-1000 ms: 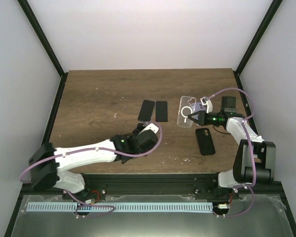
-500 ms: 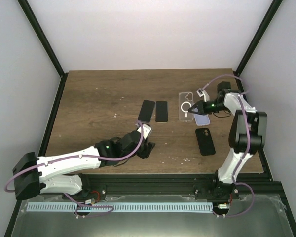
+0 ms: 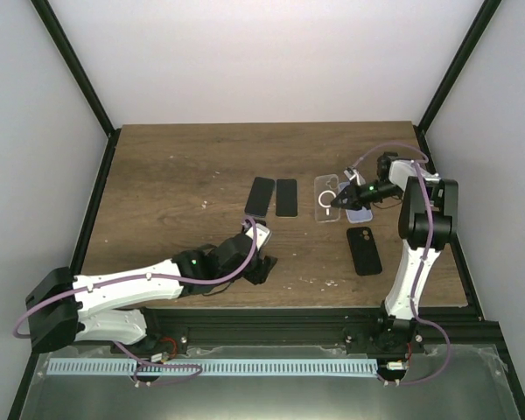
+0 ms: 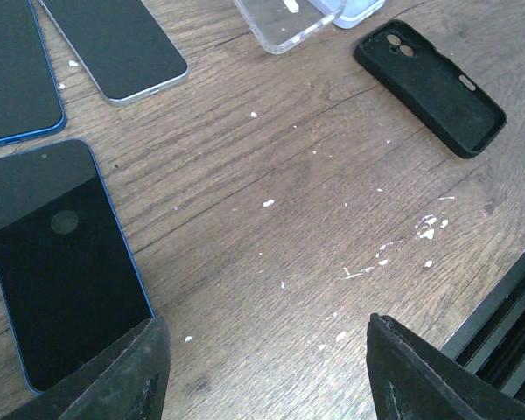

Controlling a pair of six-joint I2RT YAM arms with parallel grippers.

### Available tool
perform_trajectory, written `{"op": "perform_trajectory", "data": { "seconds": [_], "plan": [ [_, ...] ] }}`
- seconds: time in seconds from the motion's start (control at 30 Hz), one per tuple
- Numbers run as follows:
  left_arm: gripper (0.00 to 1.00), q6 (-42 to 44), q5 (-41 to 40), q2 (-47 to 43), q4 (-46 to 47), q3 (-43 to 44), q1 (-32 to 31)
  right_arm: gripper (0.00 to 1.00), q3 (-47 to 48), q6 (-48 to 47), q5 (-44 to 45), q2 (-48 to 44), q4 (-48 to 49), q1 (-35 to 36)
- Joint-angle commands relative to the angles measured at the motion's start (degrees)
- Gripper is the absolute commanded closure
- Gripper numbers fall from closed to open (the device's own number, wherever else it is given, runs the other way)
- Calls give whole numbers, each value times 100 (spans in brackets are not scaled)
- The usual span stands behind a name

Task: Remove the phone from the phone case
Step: Place the phone case at the center of the board.

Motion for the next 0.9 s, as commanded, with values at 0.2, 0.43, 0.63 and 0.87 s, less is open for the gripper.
{"op": "perform_trajectory", "data": {
  "seconds": [0.2, 0.43, 0.63, 0.87],
  "plan": [
    [37, -8, 135, 172, 245, -40, 90, 99, 859, 94, 410, 835, -245, 263],
    [37, -10, 115, 226, 276, -85, 125, 90, 796, 282, 590, 785, -39, 384],
    [37, -23, 65, 212, 280, -101, 145, 78, 628, 435, 996, 511, 119, 382],
    [37, -15, 21, 52, 248, -94, 186, 67, 388, 548, 1154, -5, 87, 391]
  ]
}}
